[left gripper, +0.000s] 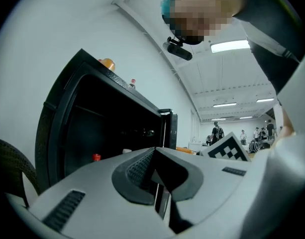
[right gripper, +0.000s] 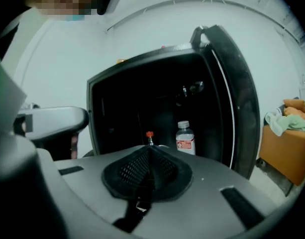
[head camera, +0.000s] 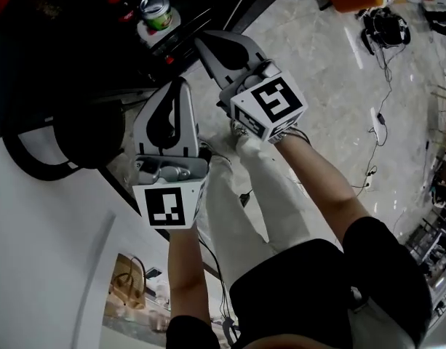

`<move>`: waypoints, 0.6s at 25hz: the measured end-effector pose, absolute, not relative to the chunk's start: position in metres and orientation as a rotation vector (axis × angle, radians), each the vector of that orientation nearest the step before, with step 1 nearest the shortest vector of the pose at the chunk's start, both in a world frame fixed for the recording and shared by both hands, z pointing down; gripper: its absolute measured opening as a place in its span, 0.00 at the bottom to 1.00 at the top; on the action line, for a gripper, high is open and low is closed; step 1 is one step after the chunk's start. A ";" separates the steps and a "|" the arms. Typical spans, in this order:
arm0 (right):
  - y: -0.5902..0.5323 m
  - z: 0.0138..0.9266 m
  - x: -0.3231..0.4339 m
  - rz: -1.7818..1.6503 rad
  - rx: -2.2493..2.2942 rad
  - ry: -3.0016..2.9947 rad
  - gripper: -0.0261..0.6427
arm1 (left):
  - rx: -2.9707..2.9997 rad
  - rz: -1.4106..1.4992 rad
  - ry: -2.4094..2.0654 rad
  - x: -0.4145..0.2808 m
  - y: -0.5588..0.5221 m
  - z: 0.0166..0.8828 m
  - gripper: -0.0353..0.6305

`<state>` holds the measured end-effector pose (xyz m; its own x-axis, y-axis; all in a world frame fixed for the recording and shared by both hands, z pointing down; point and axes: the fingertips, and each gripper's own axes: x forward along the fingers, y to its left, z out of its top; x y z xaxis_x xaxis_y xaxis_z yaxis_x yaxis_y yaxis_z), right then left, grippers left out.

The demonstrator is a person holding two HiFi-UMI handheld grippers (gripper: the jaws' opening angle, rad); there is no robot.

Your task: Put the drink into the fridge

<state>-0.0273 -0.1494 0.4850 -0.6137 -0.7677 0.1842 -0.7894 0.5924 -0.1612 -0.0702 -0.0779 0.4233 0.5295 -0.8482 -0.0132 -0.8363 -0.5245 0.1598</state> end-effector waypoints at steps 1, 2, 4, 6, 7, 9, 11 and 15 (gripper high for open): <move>-0.143 0.478 -0.022 0.349 1.349 -2.718 0.06 | 2.646 -0.147 -1.437 -0.065 -0.078 0.418 0.07; -0.137 0.472 -0.016 0.353 1.363 -2.717 0.06 | 2.666 -0.160 -1.419 -0.060 -0.077 0.412 0.07; -0.120 0.462 -0.006 0.372 1.390 -2.708 0.06 | 2.692 -0.181 -1.382 -0.050 -0.073 0.403 0.07; -0.101 0.452 0.004 0.400 1.415 -2.691 0.06 | 2.692 -0.183 -1.350 -0.042 -0.066 0.398 0.07; -0.090 0.446 0.010 0.414 1.432 -2.680 0.06 | 2.693 -0.180 -1.330 -0.037 -0.062 0.395 0.07; -0.069 0.434 0.025 0.430 1.489 -2.653 0.06 | 2.709 -0.173 -1.276 -0.025 -0.056 0.385 0.07; -0.052 0.419 0.043 0.417 1.570 -2.618 0.06 | 2.742 -0.183 -1.203 -0.009 -0.054 0.370 0.07; -0.023 0.375 0.080 0.425 1.722 -2.562 0.06 | 2.790 -0.214 -1.066 0.025 -0.042 0.325 0.07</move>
